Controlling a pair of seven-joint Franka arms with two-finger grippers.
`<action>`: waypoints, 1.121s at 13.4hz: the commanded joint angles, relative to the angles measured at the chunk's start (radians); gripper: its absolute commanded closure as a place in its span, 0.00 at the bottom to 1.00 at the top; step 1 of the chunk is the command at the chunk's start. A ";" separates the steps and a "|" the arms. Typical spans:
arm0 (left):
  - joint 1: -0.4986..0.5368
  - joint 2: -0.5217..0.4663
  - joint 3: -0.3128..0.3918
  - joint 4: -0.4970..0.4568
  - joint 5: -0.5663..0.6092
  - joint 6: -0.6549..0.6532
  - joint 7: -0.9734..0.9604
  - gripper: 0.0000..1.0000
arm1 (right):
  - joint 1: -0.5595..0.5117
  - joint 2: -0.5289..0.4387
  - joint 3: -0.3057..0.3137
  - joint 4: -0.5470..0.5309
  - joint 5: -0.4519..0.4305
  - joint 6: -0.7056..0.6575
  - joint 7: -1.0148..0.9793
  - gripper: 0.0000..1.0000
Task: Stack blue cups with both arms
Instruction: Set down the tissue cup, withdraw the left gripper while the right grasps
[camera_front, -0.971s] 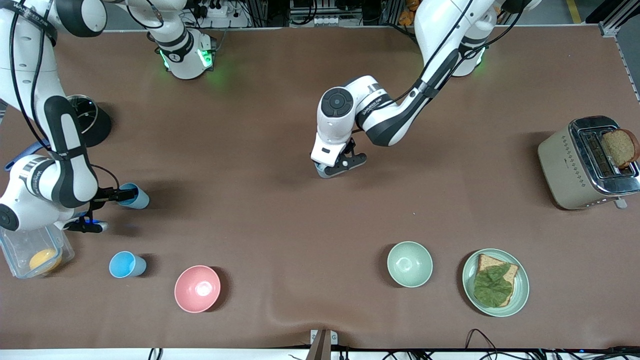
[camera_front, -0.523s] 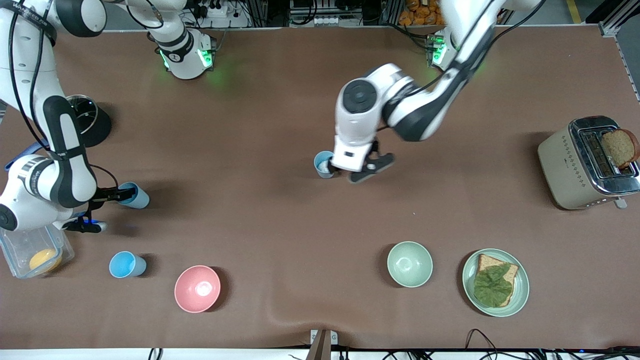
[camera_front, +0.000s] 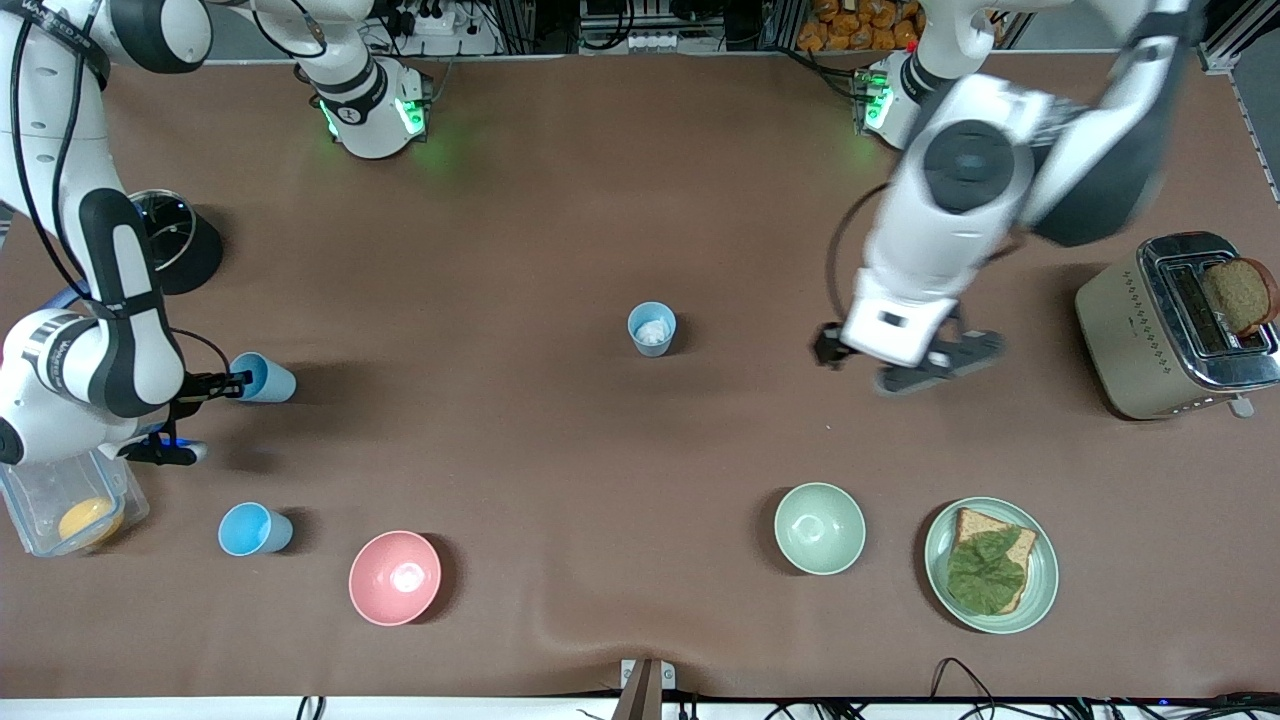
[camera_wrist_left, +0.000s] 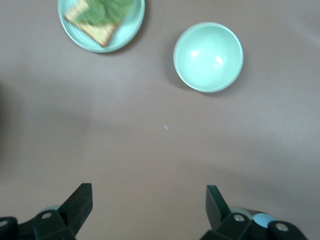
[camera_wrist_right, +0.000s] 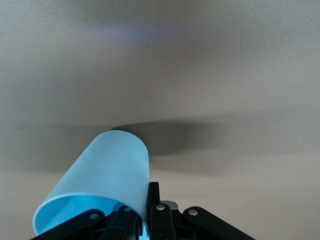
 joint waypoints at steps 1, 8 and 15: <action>0.087 -0.012 -0.016 0.058 0.010 -0.051 0.184 0.00 | 0.018 -0.022 0.006 0.024 -0.020 -0.039 0.071 1.00; 0.261 -0.098 -0.015 0.058 -0.108 -0.146 0.434 0.00 | 0.159 -0.033 0.007 0.110 -0.017 -0.106 0.369 1.00; 0.040 -0.163 0.299 0.037 -0.208 -0.171 0.557 0.00 | 0.360 -0.104 0.013 0.169 0.009 -0.226 0.746 1.00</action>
